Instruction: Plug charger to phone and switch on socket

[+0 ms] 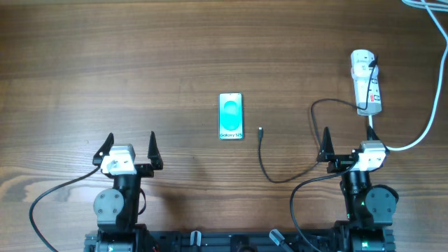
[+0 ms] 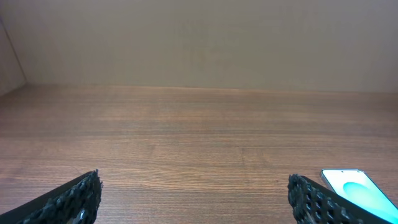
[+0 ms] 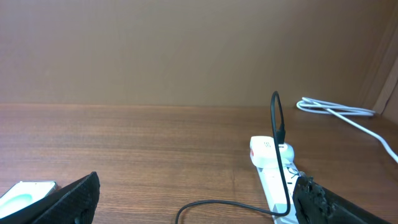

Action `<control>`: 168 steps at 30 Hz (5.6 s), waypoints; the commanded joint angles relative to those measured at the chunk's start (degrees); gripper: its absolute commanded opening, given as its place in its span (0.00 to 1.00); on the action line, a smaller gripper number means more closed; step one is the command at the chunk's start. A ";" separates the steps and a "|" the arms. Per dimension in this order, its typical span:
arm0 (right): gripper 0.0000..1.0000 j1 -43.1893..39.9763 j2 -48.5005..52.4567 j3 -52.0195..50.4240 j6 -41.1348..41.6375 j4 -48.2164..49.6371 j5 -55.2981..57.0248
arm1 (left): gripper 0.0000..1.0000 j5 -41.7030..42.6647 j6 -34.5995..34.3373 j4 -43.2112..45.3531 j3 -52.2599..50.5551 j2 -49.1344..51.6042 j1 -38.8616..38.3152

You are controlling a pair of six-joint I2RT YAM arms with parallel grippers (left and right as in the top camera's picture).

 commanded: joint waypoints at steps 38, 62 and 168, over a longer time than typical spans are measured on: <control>1.00 0.39 -0.61 -0.11 -0.74 0.17 0.76 | 1.00 32.15 -3.67 28.61 11.30 3.91 0.42; 1.00 0.39 -0.61 -0.11 -0.72 0.17 0.76 | 1.00 25.14 -17.97 -20.46 62.23 64.24 -6.78; 1.00 0.42 -0.61 -0.11 -0.72 0.15 0.76 | 0.98 4.85 -33.22 -53.13 96.04 130.70 -33.46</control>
